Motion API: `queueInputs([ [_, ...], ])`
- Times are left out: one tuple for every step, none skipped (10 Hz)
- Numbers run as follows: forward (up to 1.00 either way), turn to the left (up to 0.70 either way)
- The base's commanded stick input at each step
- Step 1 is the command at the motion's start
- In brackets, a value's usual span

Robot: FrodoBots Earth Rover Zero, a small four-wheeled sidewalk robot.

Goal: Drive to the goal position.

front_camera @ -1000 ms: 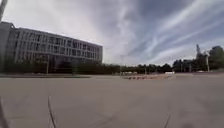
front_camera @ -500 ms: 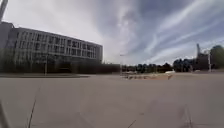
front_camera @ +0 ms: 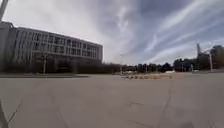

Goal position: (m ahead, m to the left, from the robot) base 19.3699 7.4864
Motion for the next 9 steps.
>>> queueInputs([
  [1.0,0.28],
  [1.0,0.36],
  [1.0,0.37],
  [1.0,0.03],
  [1.0,0.0],
  [1.0,0.0],
  [1.0,0.0],
  [1.0,0.0],
  [1.0,0.0],
])
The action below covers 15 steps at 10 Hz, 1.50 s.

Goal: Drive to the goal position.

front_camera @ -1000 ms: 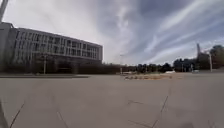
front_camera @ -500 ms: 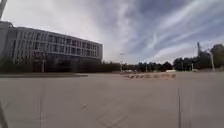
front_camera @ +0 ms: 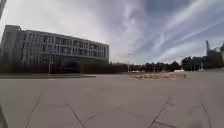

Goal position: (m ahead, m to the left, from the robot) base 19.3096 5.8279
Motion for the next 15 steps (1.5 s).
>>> queueInputs([
  [1.0,0.0],
  [1.0,0.0],
  [1.0,0.0],
  [1.0,0.0],
  [1.0,0.0],
  [1.0,0.0],
  [1.0,0.0],
  [1.0,0.0],
  [1.0,0.0],
  [1.0,0.0],
  [1.0,0.0],
  [1.0,0.0],
  [1.0,0.0],
  [1.0,0.0],
  [1.0,0.0],
])
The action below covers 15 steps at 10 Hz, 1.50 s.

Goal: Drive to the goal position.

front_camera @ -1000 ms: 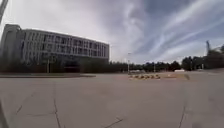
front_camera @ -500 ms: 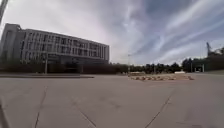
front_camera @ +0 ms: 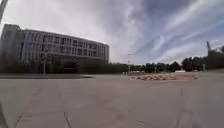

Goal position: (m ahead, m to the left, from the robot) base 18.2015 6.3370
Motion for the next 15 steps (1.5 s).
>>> queueInputs([
  [1.0,0.0],
  [1.0,0.0],
  [1.0,0.0],
  [1.0,0.0],
  [1.0,0.0],
  [1.0,0.0],
  [1.0,0.0],
  [1.0,0.0],
  [1.0,0.0],
  [1.0,0.0],
  [1.0,0.0],
  [1.0,0.0],
  [1.0,0.0],
  [1.0,0.0],
  [1.0,0.0],
])
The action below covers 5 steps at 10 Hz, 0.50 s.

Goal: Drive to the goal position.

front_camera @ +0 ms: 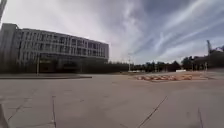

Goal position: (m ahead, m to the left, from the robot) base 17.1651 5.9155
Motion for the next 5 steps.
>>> queueInputs([
  [1.0,0.0],
  [1.0,0.09],
  [1.0,0.4],
  [1.0,0.31],
  [1.0,0.06],
])
